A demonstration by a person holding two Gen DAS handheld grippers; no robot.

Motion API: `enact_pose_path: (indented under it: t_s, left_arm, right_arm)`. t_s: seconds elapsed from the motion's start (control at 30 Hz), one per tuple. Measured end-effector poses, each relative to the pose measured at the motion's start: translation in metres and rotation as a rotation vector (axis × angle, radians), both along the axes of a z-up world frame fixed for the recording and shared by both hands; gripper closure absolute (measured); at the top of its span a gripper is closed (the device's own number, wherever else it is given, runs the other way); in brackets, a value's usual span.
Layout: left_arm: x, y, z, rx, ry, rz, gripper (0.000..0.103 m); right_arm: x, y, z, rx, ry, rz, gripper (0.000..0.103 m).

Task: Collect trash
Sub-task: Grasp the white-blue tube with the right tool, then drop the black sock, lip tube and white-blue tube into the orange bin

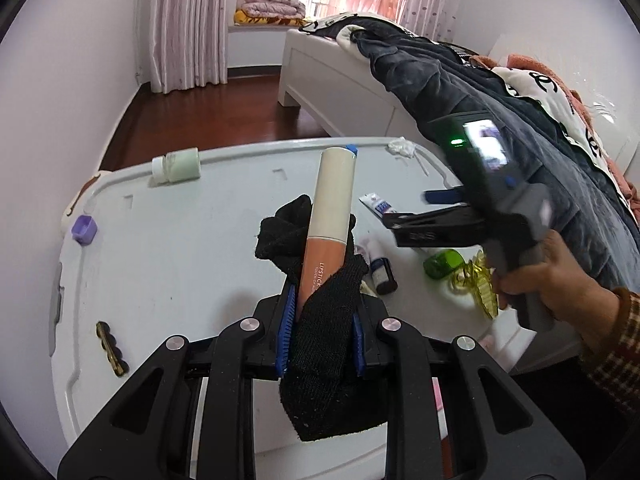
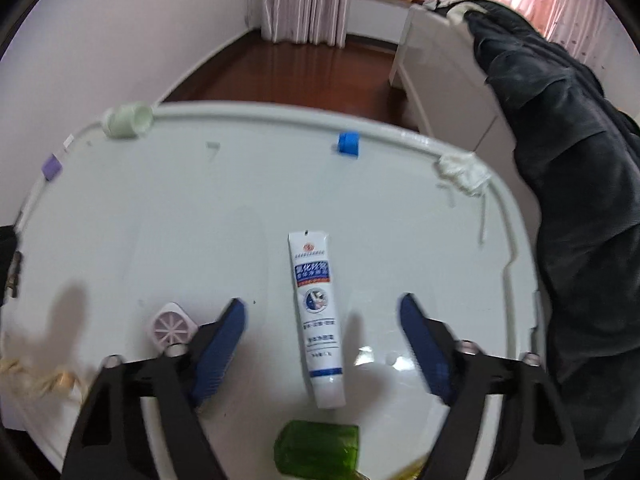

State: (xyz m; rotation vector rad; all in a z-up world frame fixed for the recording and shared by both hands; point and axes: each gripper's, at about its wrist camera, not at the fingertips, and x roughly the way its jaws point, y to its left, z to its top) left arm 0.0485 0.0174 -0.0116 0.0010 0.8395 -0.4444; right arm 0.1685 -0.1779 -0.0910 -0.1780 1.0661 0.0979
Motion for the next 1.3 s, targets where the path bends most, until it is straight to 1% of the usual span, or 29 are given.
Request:
enact_pose_path:
  t_s: [0.03, 0.1, 0.13, 0.2, 0.27, 0.33, 0.4, 0.6, 0.67, 0.73, 0.8, 0.87, 0.93, 1.0, 1.03, 1.1, 1.17, 1.2, 1.3]
  left_arm:
    - [-0.001, 0.001, 0.000, -0.001, 0.000, -0.004, 0.081]
    - [-0.003, 0.002, 0.001, -0.008, -0.003, -0.009, 0.081]
    - [-0.003, 0.002, 0.001, -0.016, -0.001, -0.011, 0.081]
    - [-0.005, 0.003, 0.003, -0.030, -0.002, -0.013, 0.080]
    - [-0.005, 0.002, 0.004, -0.032, -0.005, -0.015, 0.080]
    - [-0.005, 0.000, 0.004, -0.035, -0.003, -0.022, 0.080]
    - [-0.005, -0.003, 0.004, -0.036, -0.003, -0.024, 0.080]
    - [-0.012, -0.007, 0.009, -0.043, -0.012, -0.046, 0.080]
    - [-0.018, -0.008, 0.013, -0.037, -0.020, -0.054, 0.080]
    - [-0.030, -0.010, 0.016, -0.037, -0.025, -0.058, 0.080]
    - [-0.048, -0.012, 0.018, -0.032, -0.032, -0.066, 0.080]
    - [-0.067, -0.016, 0.018, -0.014, -0.037, -0.076, 0.080]
    - [-0.090, -0.018, 0.015, -0.002, -0.021, -0.083, 0.080]
    - [-0.113, -0.018, 0.004, 0.005, 0.024, -0.079, 0.080]
    - [-0.123, -0.017, -0.003, 0.013, 0.049, -0.072, 0.080]
    - [-0.144, -0.016, -0.021, 0.024, 0.112, -0.049, 0.080]
    - [-0.160, -0.015, -0.040, 0.030, 0.176, -0.029, 0.079]
    - [-0.170, -0.016, -0.054, 0.044, 0.217, -0.019, 0.079]
    - [-0.184, -0.022, -0.077, 0.096, 0.285, -0.011, 0.079]
  right_arm:
    - [0.002, 0.002, -0.005, -0.004, 0.020, 0.002, 0.055]
    - [0.003, 0.004, -0.014, 0.007, 0.060, 0.009, 0.081]
    - [0.003, 0.004, -0.016, 0.008, 0.073, 0.012, 0.080]
    - [0.000, 0.003, -0.015, 0.058, 0.089, 0.038, 0.080]
    - [-0.004, 0.001, -0.012, 0.099, 0.089, 0.042, 0.080]
    - [-0.009, 0.002, -0.005, 0.104, 0.069, 0.049, 0.080]
    - [-0.015, 0.001, 0.005, 0.134, 0.050, 0.055, 0.080]
    - [-0.039, -0.002, 0.048, 0.199, -0.038, 0.075, 0.080]
    - [-0.053, -0.003, 0.062, 0.200, -0.071, 0.093, 0.080]
    - [-0.069, -0.003, 0.075, 0.224, -0.096, 0.103, 0.080]
    - [-0.096, -0.006, 0.086, 0.266, -0.118, 0.108, 0.080]
    - [-0.123, -0.006, 0.090, 0.293, -0.118, 0.119, 0.080]
    - [-0.150, -0.004, 0.087, 0.308, -0.105, 0.131, 0.080]
    - [-0.186, -0.002, 0.076, 0.331, -0.059, 0.143, 0.080]
    - [-0.197, 0.000, 0.069, 0.341, -0.037, 0.146, 0.080]
    - [-0.229, 0.005, 0.049, 0.356, 0.034, 0.157, 0.080]
    - [-0.258, 0.011, 0.028, 0.343, 0.097, 0.166, 0.080]
    - [-0.267, 0.013, 0.019, 0.339, 0.126, 0.170, 0.080]
    - [-0.296, 0.020, -0.017, 0.317, 0.223, 0.173, 0.080]
